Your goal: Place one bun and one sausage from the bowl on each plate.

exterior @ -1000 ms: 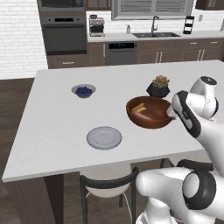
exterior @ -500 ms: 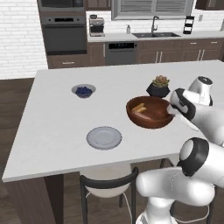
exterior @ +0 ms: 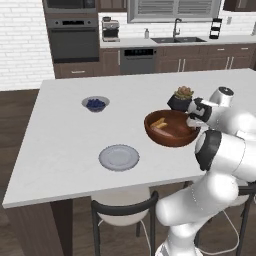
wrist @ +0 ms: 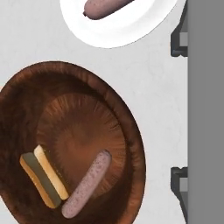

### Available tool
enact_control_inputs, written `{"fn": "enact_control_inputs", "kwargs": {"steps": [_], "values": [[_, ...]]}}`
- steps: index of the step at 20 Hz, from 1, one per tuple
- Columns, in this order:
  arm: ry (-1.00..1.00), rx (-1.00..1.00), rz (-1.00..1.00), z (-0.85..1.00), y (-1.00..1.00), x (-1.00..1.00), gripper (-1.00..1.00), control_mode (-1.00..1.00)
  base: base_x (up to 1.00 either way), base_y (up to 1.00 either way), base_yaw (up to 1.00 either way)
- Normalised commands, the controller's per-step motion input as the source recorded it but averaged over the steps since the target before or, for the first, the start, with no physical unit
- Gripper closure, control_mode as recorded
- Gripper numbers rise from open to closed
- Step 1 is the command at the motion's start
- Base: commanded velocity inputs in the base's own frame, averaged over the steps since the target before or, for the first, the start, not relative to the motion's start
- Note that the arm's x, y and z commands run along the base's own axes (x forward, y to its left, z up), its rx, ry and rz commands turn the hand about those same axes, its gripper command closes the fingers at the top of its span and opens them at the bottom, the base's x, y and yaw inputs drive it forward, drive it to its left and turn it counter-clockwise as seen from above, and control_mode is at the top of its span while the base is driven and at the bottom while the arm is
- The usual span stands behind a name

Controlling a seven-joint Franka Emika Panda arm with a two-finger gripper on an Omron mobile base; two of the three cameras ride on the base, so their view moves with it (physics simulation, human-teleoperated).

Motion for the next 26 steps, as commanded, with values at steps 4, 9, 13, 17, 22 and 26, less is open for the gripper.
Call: {"fn": "enact_control_inputs", "kwargs": {"steps": [4, 9, 13, 17, 22, 26], "values": [[0.00, 0.00, 0.00, -0.17, -0.04, 0.78, -1.00, -1.00, 0.00, 0.00, 0.00], [0.00, 0.00, 0.00, -0.20, 0.00, 0.77, -1.00, -1.00, 0.00, 0.00, 0.00], [0.00, 0.00, 0.00, -0.20, 0.00, 0.75, -1.00, -1.00, 0.00, 0.00, 0.00], [0.00, 0.00, 0.00, -0.21, -0.01, 0.82, -1.00, -1.00, 0.00, 0.00, 0.00], [0.00, 0.00, 0.01, -0.24, 0.19, 0.83, -1.00, -1.00, 0.00, 0.00, 0.00], [0.04, 0.00, 0.15, -0.12, 0.66, 0.27, -1.00, -1.00, 0.00, 0.00, 0.00]]}}
